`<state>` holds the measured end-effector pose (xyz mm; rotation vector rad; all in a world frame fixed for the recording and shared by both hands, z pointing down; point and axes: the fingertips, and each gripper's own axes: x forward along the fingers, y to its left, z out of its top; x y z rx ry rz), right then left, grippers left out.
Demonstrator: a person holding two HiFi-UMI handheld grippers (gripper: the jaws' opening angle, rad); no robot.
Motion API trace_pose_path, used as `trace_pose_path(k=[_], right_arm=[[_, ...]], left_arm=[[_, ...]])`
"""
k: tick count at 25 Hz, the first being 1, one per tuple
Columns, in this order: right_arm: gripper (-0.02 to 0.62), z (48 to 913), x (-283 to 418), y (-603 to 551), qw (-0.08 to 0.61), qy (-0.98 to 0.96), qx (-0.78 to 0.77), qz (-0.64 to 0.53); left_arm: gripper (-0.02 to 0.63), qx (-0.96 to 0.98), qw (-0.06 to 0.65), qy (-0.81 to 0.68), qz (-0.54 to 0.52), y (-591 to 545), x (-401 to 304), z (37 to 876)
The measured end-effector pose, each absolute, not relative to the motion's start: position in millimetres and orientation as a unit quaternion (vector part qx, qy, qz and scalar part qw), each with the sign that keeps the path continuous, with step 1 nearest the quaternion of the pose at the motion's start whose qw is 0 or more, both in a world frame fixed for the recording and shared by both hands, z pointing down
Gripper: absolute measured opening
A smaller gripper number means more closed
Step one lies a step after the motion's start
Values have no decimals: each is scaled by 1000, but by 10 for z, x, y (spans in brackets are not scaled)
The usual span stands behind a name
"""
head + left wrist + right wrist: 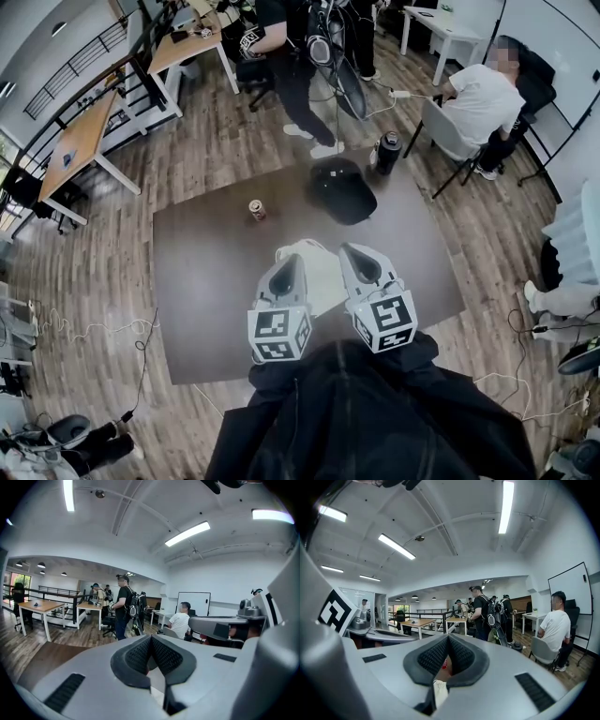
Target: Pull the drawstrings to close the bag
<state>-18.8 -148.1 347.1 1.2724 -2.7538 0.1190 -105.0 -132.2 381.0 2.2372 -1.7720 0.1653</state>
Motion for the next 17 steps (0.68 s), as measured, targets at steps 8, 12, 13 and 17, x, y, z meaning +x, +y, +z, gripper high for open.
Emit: trace_pose_path(k=[8,12,13,17], right_arm=[[21,3543,-183,-1470,60,-906,418,43],[21,3553,-180,-1500,62,-905,419,42],[21,3558,-177,-1508,62,-904,420,42],[21,3578,-153,-1545,63,-903,422,42]], left_arm=[[32,774,145,-613,64,-1316,-1027,3888],[32,774,148,-612,65,-1351,-1023,3906],[32,774,148,-612,65,-1360,-1021,3913],[32,775,148,-611,66,-1394,-1009,3937]])
